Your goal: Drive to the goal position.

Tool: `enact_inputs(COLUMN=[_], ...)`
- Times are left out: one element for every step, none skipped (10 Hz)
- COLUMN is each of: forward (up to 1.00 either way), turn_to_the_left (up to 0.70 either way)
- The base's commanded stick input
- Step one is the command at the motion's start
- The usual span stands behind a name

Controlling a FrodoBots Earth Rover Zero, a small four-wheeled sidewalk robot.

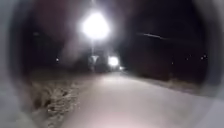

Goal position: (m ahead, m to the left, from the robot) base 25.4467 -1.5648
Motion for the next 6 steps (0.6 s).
enact_inputs(forward=[1.00, 1.00, 1.00, 1.00, 1.00, 1.00], turn_to_the_left=[0.00, 0.00, 0.00, 0.00, 0.00, 0.00])
